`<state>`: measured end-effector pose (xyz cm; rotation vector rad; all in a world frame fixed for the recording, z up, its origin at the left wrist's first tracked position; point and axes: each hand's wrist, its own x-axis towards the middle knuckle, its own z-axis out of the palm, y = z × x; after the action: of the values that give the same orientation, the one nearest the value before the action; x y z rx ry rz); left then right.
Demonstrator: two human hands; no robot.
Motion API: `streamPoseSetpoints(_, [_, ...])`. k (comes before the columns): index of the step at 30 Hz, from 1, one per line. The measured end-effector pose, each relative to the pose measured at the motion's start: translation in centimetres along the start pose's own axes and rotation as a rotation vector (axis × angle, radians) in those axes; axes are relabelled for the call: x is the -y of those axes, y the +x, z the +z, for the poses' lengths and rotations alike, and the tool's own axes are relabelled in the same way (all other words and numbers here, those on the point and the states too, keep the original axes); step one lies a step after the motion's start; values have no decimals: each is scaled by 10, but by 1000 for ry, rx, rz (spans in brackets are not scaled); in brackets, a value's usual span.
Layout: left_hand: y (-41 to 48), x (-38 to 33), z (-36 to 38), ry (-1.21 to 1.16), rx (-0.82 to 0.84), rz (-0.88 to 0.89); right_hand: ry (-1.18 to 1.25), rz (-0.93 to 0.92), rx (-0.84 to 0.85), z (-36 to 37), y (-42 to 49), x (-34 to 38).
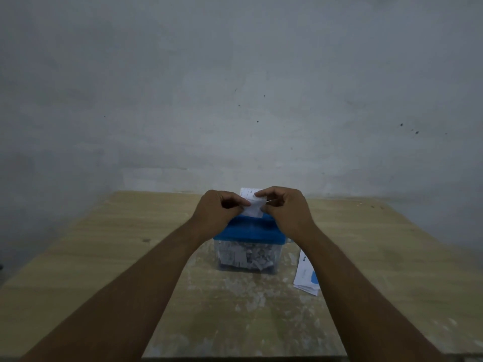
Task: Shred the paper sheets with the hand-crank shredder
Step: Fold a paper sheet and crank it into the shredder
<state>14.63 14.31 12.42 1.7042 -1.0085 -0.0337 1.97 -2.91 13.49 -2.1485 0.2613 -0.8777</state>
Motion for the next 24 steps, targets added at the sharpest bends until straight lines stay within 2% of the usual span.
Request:
streamPoseSetpoints(4, [3, 7, 3, 60, 11, -18, 2, 8, 23, 2, 0, -5])
streamPoseSetpoints(11, [-2, 12, 15, 2, 67, 27, -8, -11, 31, 4, -1, -11])
streamPoseSetpoints(15, [-4, 19, 22, 27, 16, 7, -110, -40, -74, -1, -10, -21])
streamPoseSetpoints(17, [-4, 21, 23, 30, 2, 10, -123, 20, -192, -5, -21, -37])
streamPoseSetpoints(19, [-5, 22, 24, 37, 9, 11, -119, 164, -249, -6, -37, -55])
streamPoseSetpoints(22, [-6, 24, 25, 24, 0, -18, -117, 377, -173, -4, -61, -73])
streamPoseSetpoints(24, [-7, 24, 26, 8, -12, -22, -83, 415, -150, -3, -72, -78])
